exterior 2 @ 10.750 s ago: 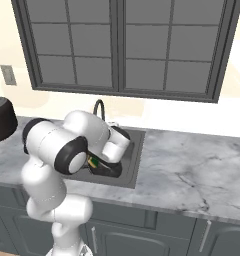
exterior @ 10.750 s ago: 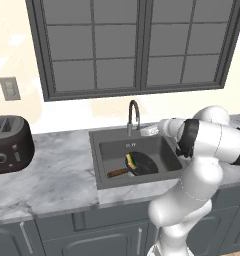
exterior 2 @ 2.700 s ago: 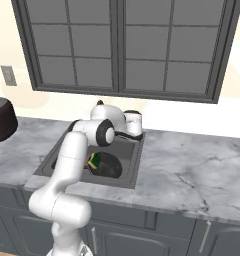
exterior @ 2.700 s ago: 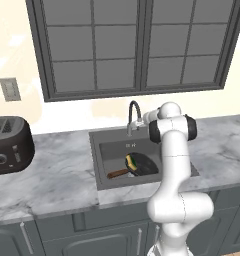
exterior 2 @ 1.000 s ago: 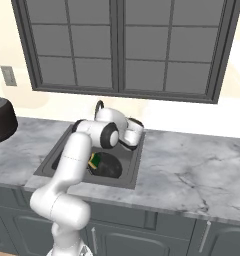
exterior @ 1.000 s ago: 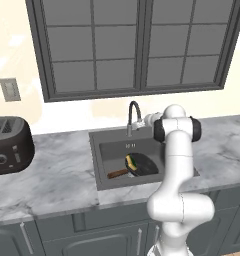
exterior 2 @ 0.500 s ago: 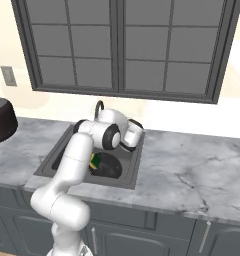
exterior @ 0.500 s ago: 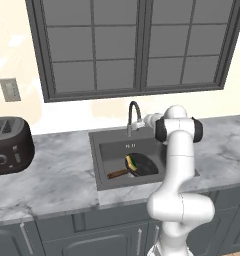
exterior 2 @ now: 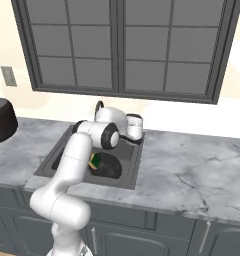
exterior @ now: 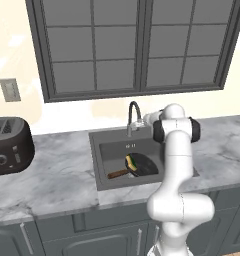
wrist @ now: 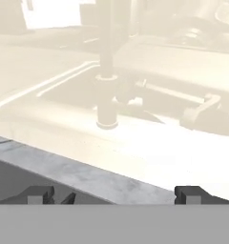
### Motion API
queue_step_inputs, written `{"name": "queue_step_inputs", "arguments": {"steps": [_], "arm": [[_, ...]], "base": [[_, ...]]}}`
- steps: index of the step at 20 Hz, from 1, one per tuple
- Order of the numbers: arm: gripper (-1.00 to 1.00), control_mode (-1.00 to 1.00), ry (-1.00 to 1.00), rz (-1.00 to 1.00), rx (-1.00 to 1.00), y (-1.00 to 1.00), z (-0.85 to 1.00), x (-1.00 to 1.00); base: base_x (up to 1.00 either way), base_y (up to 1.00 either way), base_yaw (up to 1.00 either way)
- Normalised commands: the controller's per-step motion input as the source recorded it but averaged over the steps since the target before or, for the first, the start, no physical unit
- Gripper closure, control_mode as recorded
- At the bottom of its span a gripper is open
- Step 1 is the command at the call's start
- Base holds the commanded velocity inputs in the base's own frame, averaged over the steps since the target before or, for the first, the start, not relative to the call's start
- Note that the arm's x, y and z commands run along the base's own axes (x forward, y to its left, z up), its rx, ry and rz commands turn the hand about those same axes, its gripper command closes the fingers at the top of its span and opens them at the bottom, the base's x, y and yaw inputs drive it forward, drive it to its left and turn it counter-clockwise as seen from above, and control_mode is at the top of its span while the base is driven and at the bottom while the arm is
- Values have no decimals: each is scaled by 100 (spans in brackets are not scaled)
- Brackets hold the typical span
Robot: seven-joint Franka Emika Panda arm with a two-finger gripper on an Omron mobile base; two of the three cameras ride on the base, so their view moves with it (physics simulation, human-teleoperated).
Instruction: Pick the pan and sponge and place them into the sink. Then turn on the water.
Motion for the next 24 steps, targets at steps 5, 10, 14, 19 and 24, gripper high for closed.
{"name": "queue_step_inputs", "arguments": {"steps": [5,10,14,19,24], "arm": [[100,-100,20,-4,0,27,-34,33],[100,-100,20,-2,0,17,-36,34],[100,-100,17,-1,2,-6,-40,26],[100,-100,14,-1,5,-21,-45,19],[100,-100,14,-3,5,-24,-44,21]], "base": [[0,0,0],[0,0,0],[0,0,0],[0,0,0],[0,0,0]]}}
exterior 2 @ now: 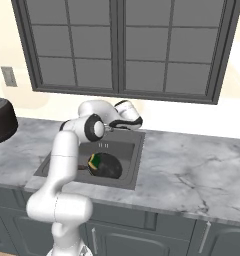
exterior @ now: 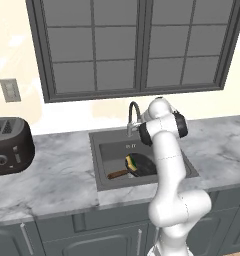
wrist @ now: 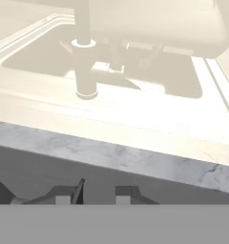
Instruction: Pick the pan and sponge and place them into the sink. Then turn on the water.
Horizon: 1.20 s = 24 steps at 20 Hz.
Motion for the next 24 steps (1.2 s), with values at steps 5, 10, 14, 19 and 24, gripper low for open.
{"name": "queue_step_inputs", "arguments": {"steps": [5,10,14,19,24], "arm": [[100,-100,14,-4,8,-35,-41,20],[100,-100,10,-4,8,-36,-50,23],[100,-100,8,-5,8,-42,-50,19],[100,-100,5,-2,9,-47,-50,22],[100,-100,3,-1,10,-52,-51,19]], "base": [[0,0,0],[0,0,0],[0,0,0],[0,0,0],[0,0,0]]}}
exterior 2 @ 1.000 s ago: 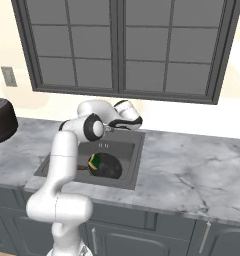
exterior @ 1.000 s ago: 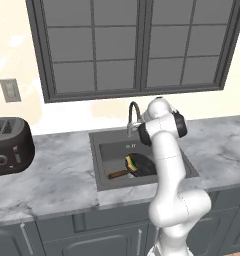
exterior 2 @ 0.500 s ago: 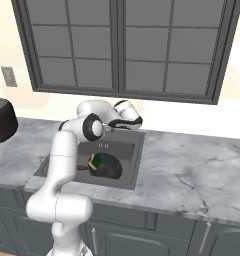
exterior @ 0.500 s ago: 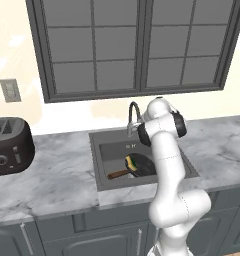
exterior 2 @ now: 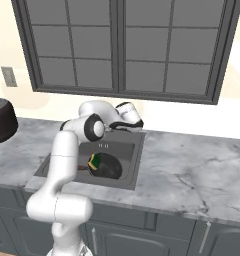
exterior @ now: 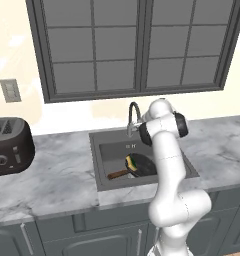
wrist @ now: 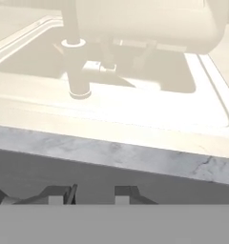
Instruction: Pick the pan and sponge and place them into the sink. Then turn on the water.
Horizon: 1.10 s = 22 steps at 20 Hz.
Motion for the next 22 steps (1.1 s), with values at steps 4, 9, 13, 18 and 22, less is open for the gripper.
{"name": "queue_step_inputs", "arguments": {"steps": [4,9,13,18,22], "arm": [[100,-100,3,-3,8,-48,-59,20],[100,-100,-3,-12,1,-38,-62,6],[100,-100,-5,-15,0,-33,-60,0],[100,-100,-5,-17,0,-28,-60,-2],[100,-100,-7,-19,0,-23,-62,-4]], "base": [[0,0,0],[0,0,0],[0,0,0],[0,0,0],[0,0,0]]}}
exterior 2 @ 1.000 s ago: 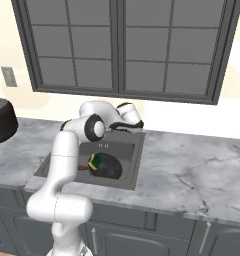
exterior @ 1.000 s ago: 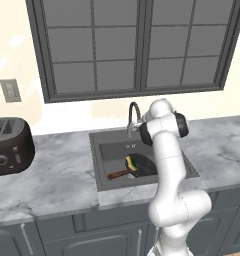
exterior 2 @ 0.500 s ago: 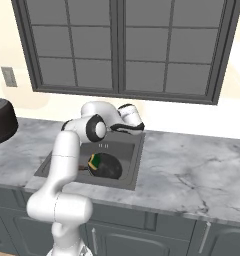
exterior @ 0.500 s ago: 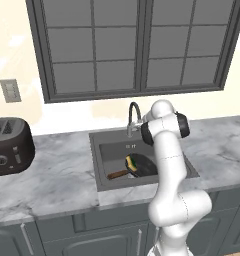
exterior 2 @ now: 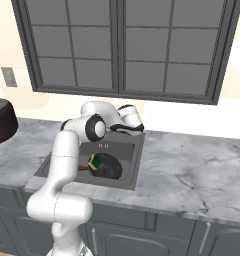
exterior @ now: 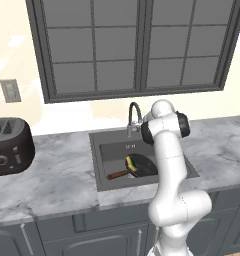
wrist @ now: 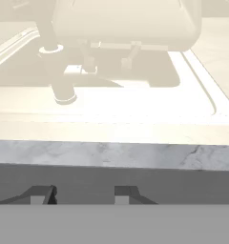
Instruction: Pick the pan and sponge and place them into the sink. Then turn on the water.
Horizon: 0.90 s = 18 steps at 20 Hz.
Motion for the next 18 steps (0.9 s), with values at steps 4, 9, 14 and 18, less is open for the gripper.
{"name": "queue_step_inputs", "arguments": {"steps": [4,9,14,18], "arm": [[100,-100,-7,-19,0,-22,-62,-5],[100,-100,-8,-18,0,-27,-62,-5],[100,-100,-8,-15,0,-37,-62,-5],[100,-100,-8,-13,1,-43,-62,-5]], "base": [[0,0,0],[0,0,0],[0,0,0],[0,0,0]]}}
